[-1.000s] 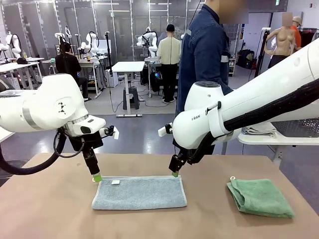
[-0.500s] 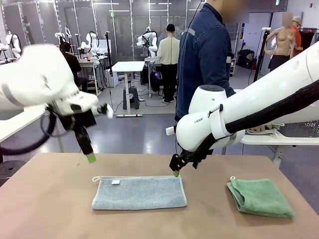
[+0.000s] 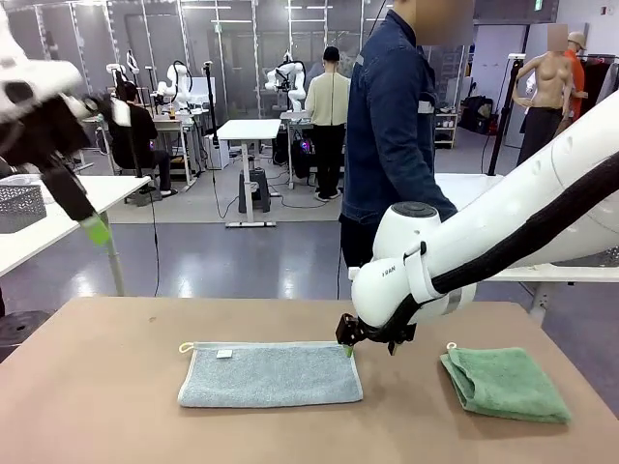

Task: Fold the towels and place them in the basket.
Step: When a person lays out a Towel with hook on the table, fold it in half twice.

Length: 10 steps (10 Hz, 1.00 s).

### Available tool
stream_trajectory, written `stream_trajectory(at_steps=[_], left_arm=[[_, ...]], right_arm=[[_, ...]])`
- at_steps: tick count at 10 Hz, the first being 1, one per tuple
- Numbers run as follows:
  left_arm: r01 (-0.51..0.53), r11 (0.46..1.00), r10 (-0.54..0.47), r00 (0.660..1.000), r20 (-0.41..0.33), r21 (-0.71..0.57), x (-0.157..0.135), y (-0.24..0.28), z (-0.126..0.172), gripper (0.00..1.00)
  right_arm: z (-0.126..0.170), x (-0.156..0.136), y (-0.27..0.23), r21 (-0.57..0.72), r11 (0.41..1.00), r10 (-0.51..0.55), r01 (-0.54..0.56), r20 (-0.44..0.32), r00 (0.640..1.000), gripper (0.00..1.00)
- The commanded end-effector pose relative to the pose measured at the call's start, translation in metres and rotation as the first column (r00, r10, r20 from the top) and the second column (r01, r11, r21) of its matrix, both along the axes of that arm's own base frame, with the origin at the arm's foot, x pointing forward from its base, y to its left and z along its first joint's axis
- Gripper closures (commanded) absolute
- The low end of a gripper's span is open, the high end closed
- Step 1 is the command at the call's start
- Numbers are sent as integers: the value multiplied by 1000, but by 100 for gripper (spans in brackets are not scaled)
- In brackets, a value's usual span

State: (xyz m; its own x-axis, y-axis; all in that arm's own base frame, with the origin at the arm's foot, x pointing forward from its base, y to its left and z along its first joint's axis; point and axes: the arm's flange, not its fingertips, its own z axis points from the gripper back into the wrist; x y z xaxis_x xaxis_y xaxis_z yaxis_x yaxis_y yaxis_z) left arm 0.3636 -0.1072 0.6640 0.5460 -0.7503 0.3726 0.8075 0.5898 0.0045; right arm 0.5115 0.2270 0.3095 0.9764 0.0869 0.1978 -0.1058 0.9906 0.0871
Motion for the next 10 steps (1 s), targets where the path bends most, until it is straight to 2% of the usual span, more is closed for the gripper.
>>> stream_trajectory(at_steps=[1, 3, 5, 7, 10], left_arm=[[-106, 994, 106, 994, -1, -16, -27, 0, 21, 0], [-199, 979, 197, 979, 47, 39, -55, 9, 53, 0], [-277, 961, 272, 955, 120, 26, -89, 24, 86, 0], [-306, 952, 304, 933, 194, -20, -119, 34, 105, 0], [-323, 941, 337, 908, 249, -95, -145, 54, 124, 0]], right_arm=[[-5, 7, 22, -14, 998, -61, 61, -1, 998, 0], [0, 2, 31, -14, 998, -65, 65, -21, 998, 0], [-3, -1, 38, -71, 994, -85, 81, -63, 994, 0], [-8, -1, 43, -102, 992, -85, 76, -85, 993, 0], [-11, 1, 46, -102, 992, -89, 80, -87, 992, 0]])
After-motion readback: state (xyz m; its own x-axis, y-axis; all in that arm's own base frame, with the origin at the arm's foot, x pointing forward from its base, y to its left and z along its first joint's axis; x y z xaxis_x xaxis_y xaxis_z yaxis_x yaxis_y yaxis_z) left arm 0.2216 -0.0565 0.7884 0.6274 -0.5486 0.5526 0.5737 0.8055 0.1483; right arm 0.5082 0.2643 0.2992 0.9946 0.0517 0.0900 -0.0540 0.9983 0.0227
